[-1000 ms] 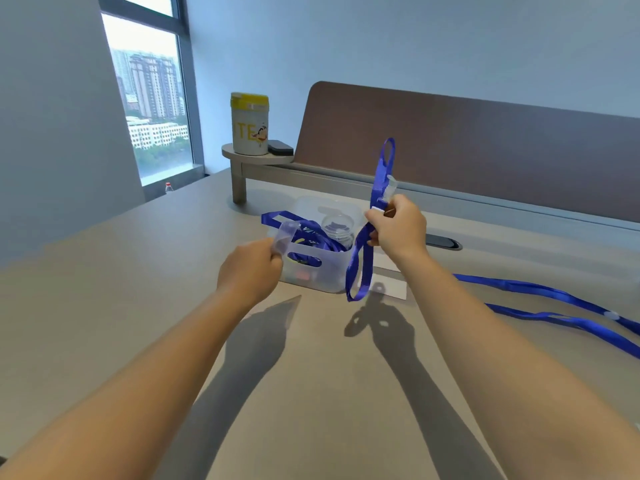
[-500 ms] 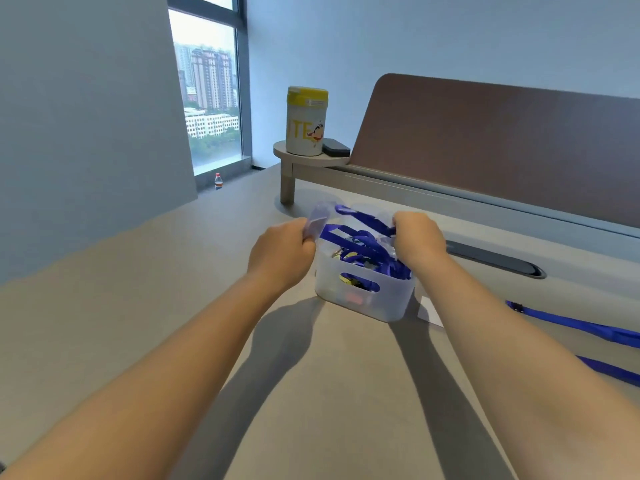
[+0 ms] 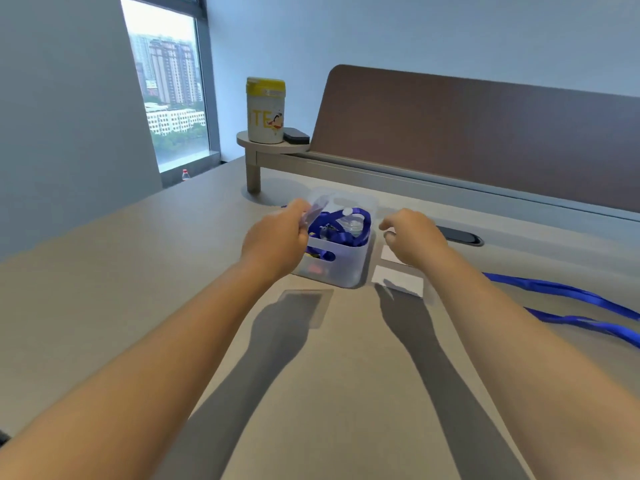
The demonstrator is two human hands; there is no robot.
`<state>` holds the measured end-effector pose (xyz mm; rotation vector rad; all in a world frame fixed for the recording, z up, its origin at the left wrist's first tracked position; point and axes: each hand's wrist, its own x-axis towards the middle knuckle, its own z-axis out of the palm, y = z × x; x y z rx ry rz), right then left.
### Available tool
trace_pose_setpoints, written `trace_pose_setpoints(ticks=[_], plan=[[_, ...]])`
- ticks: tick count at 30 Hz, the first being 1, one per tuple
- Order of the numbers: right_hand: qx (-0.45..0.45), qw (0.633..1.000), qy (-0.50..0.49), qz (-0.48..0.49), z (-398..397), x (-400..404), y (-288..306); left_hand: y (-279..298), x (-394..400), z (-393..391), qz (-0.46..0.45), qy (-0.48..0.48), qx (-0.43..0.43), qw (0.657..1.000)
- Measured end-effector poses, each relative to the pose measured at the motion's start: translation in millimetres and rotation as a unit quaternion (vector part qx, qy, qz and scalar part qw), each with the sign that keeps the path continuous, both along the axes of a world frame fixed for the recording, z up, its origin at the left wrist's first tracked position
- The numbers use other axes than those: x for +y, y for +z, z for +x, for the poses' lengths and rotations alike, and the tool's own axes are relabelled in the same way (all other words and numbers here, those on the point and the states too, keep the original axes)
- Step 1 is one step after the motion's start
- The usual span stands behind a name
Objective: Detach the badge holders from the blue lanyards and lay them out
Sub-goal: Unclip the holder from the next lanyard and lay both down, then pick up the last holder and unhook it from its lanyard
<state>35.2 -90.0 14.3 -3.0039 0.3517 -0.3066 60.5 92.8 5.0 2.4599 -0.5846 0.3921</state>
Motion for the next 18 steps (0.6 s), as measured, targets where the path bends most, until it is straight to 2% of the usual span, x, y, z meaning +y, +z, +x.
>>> trace_pose_setpoints(ticks=[5, 10, 14, 18], plan=[[0.018, 0.998, -0.055, 0.038, -91.9, -37.3, -16.1, -6.5, -40.3, -58.1, 0.009, -0.093, -0.032, 0.995], [0.048, 0.983, -0.165, 0.065, -185.0, -91.2, -38.8, -24.1, -89.8, -116.6, 0.016, -0.182, -0.057, 0.981], [0.065, 0.963, -0.247, 0.089, -244.1, -127.5, -57.0, -40.3, -122.3, -152.3, 0.027, -0.232, -0.052, 0.971], [0.113, 0.952, -0.278, 0.063, -277.2, -152.0, -76.1, -46.8, -147.7, -174.4, 0.072, -0.252, -0.028, 0.965]])
